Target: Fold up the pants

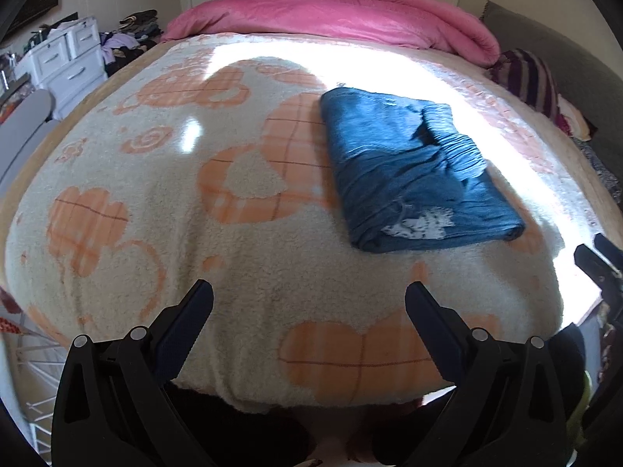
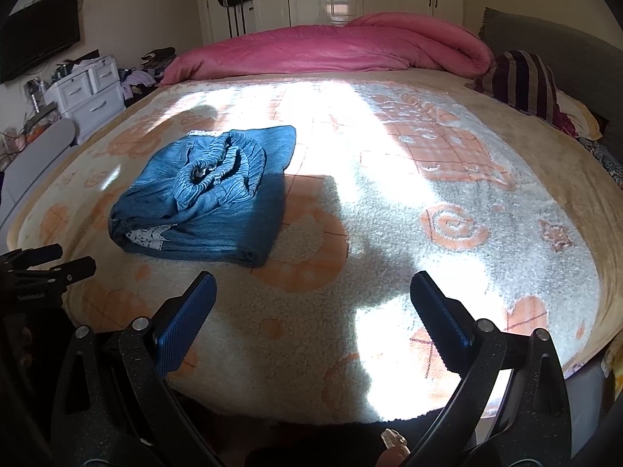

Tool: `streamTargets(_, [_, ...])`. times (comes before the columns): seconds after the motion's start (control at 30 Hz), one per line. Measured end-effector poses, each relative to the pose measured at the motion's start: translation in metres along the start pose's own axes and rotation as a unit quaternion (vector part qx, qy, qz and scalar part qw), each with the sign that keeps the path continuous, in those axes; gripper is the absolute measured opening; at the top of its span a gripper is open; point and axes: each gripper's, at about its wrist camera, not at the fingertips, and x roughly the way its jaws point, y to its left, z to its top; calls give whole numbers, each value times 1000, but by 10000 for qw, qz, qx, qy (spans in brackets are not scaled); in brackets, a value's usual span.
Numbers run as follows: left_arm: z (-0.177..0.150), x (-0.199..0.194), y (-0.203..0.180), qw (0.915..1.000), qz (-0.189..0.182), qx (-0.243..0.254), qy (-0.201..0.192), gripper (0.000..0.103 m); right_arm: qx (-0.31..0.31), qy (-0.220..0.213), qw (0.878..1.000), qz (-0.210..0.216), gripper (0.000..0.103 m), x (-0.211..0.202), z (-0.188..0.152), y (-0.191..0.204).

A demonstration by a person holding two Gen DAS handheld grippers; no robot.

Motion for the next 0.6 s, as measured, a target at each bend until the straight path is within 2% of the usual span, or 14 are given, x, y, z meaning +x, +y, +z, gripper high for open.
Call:
streamTargets(0.13, [-1, 2, 12, 9996, 263, -107, -22, 99, 42, 63, 9999, -113, 94, 3, -1, -8])
streamTargets(0.3, [18, 11, 46, 9984, 268, -491, -54, 99, 237, 163, 9989, -365, 94, 16, 5, -32])
streamTargets(0.43, [59, 46, 92, 9949, 502, -845, 217, 99, 386, 166, 9966, -706, 94, 30, 21, -67])
streamTargets(0.5, [83, 66, 114, 9924, 804, -883, 283, 99, 449, 191, 9936, -1021, 94, 40, 34, -91])
streamTargets(0.6, [122, 95, 151, 9887, 989, -1052, 396, 99, 478, 248, 9881, -1438, 94, 62, 57, -129])
